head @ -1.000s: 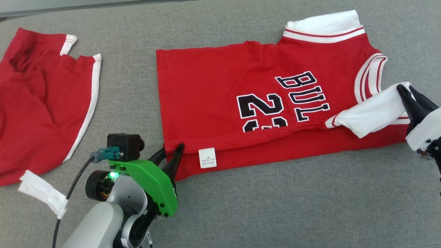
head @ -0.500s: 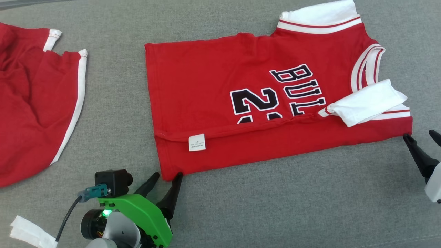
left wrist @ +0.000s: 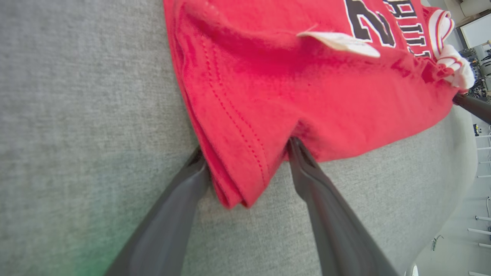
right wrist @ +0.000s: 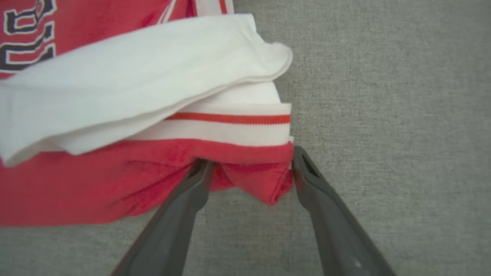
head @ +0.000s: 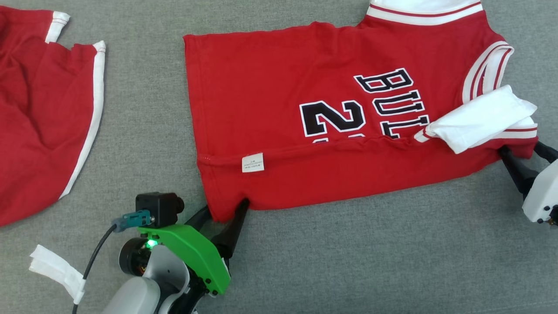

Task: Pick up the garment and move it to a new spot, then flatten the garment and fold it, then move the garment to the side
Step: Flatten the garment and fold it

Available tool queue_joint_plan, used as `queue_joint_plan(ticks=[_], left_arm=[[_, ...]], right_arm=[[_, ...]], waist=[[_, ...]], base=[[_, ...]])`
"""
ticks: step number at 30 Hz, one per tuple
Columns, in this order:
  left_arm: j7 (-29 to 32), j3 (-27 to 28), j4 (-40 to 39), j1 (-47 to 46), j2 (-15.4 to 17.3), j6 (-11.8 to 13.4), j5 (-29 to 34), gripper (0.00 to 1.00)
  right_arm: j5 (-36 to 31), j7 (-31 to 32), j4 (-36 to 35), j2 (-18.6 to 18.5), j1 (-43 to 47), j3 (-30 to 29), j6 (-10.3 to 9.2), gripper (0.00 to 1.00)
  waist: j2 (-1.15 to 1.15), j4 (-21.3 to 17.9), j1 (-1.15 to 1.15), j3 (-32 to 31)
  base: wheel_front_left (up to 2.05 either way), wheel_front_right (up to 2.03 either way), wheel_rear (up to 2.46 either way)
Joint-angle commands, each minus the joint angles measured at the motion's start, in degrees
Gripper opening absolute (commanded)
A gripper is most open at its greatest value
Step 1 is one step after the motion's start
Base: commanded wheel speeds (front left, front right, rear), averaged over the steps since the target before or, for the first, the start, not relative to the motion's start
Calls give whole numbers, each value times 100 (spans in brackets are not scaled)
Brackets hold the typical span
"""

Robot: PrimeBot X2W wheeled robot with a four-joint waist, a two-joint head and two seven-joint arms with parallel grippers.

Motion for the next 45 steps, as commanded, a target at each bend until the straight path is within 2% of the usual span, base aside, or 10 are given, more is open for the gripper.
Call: queue_joint_plan(ticks=[1, 2, 3, 12, 21, 22, 23, 24, 36, 45], left_arm=[[159, -69, 319, -23, -8, 2, -31, 0], [181, -106, 350, -36, -2, -61, -56, 0], [181, -121, 363, -35, -3, -102, -76, 0], [462, -76, -324, 450, 607, -452, -343, 0], [818, -15, -1820, 1704, 1301, -153, -690, 0], [779, -22, -1828, 1788, 1295, -130, -685, 32], [753, -63, -1786, 1878, 1284, -110, -647, 100], [712, -123, -1719, 1951, 1227, -103, -616, 100], [504, 367, -2192, 1223, 1474, 263, -74, 100], [1098, 62, -931, -1451, 885, -61, 412, 100]], right_arm=[[79, 79, 80, -40, -91, 120, 0, 100], [145, 129, 109, -69, -134, 232, 1, 57], [223, 170, 129, -97, -155, 321, 2, 0], [1331, 367, -364, -1163, 419, 628, -2, 0], [2437, 1353, -801, -2267, 2034, 4, -11, 0], [2412, 1330, -776, -2243, 2106, -41, -11, 32], [2303, 1300, -742, -2210, 2182, -58, -11, 84], [2209, 1290, -720, -2162, 2235, -53, -7, 100], [1770, 986, -1731, -2100, 1321, -1129, 0, 100], [869, 1794, -1049, -1467, -1586, -11, 1, 100]], waist=[[0, 25, 0, 21], [0, 31, 0, 20], [0, 38, 0, 14], [0, 55, 0, -464], [0, -47, 0, -643], [0, -54, 0, -629], [0, -60, 0, -616], [0, -59, 0, -610], [0, 21, 0, -155], [0, 513, 0, 910]], base=[[0, 0, 0], [0, 0, 0], [0, 0, 0], [0, 0, 0], [0, 0, 0], [0, 0, 0], [0, 0, 0], [0, 0, 0], [0, 0, 0], [0, 0, 0]])
